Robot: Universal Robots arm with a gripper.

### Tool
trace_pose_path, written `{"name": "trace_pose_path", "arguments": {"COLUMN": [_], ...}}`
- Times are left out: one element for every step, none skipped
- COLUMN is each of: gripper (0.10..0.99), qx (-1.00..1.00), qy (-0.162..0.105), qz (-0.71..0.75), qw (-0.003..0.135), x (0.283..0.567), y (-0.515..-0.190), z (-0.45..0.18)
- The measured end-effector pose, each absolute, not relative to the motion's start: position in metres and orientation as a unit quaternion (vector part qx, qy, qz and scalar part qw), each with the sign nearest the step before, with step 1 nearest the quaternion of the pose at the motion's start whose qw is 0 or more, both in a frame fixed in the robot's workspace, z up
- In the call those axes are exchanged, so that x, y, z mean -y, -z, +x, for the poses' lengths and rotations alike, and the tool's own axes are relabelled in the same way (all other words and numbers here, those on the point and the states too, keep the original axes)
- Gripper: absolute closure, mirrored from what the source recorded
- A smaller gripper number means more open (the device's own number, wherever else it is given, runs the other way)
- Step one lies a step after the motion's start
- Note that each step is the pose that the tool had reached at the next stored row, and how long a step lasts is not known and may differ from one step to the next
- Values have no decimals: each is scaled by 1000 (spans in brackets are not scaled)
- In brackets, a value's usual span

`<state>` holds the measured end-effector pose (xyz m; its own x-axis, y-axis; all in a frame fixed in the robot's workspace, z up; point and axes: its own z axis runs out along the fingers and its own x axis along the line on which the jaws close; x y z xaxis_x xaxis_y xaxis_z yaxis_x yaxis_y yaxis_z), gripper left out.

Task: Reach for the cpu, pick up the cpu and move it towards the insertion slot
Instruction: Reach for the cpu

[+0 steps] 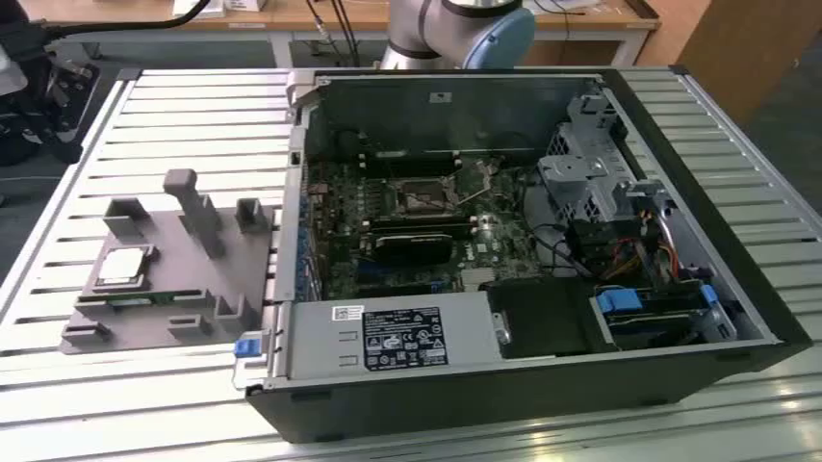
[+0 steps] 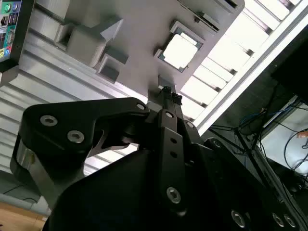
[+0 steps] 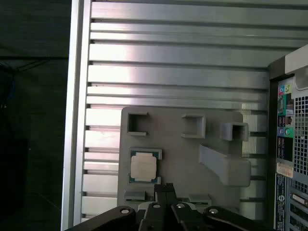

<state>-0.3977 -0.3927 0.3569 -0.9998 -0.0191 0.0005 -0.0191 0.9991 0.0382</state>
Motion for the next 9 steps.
{"name": "trace_pose_path", "arguments": {"gripper": [980, 980, 980, 980, 980, 980, 980, 980, 980], "qx": [1000, 1000, 1000, 1000, 1000, 1000, 1000, 1000, 1000], "qy": [19, 19, 19, 19, 19, 19, 19, 19, 19], "qz": [10, 10, 10, 10, 10, 10, 9, 9, 10], "qw": [0, 0, 0, 0, 0, 0, 0, 0, 0], "x": [393, 393, 393, 393, 393, 393, 393, 393, 393], "y": [-357, -357, -357, -357, -357, -357, -357, -357, -356], "z": [-398, -398, -398, -398, -398, -398, -399, -400, -402]}}
